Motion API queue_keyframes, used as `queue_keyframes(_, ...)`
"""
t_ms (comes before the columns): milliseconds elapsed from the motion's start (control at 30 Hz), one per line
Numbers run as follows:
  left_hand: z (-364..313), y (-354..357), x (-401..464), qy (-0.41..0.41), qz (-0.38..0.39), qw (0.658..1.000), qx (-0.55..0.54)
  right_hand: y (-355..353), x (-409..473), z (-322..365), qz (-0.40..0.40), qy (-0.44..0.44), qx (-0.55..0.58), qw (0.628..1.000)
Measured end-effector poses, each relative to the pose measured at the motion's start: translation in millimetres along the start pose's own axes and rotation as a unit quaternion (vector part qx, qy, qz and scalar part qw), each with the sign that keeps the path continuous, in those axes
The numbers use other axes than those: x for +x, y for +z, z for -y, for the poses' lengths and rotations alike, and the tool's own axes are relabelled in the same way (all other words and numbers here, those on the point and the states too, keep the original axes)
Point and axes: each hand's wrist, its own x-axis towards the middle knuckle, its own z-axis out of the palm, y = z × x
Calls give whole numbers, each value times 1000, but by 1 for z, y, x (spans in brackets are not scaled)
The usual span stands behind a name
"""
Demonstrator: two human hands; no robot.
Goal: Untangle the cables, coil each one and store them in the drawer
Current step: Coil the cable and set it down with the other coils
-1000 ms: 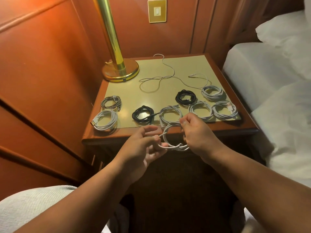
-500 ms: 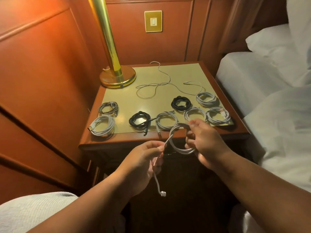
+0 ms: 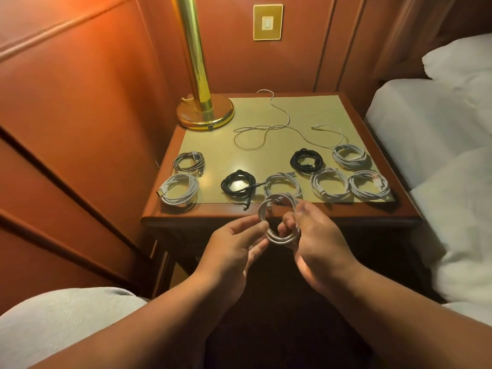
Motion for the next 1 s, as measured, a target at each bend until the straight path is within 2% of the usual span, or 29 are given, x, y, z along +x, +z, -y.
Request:
queue_keyframes(100,-3,-3,4,3,-37,999,-14,1,1,0,38,-32,-136,989)
queue_keyframes(200,-8,-9,11,1,-43,999,-32,1,1,2,50,-21,-182,982)
queue_keyframes(333,-18,-10,13,32,20,998,-49,-1,0,2,47,-14,-233,971)
queue_keyframes(433,-23,-10,12,-16,87,990,-114,-6,1,4,53,-29,-277,959)
queue_keyframes(533,-24,-8,7,-50,133,976,-165,-9,2,7,66,-7,-251,966)
queue_keyframes(667,-27,-8,2,-16,205,971,-125,-14,-2,10,103,45,-144,983)
queue_keyframes(733,-24,-9,4,10,215,974,-68,-18,-5,12,112,47,-121,985)
queue_keyframes(800,-20,-10,5,41,193,980,33,-24,-8,15,106,43,-117,987)
queue_keyframes(867,-18,-11,4,87,157,971,155,-30,-11,16,93,17,-141,985)
queue_keyframes(933,-18,-11,2,150,120,940,281,-37,-13,15,63,-61,-239,967)
queue_keyframes(1000,-17,-12,3,228,101,887,389,-44,-15,15,36,-159,-341,926)
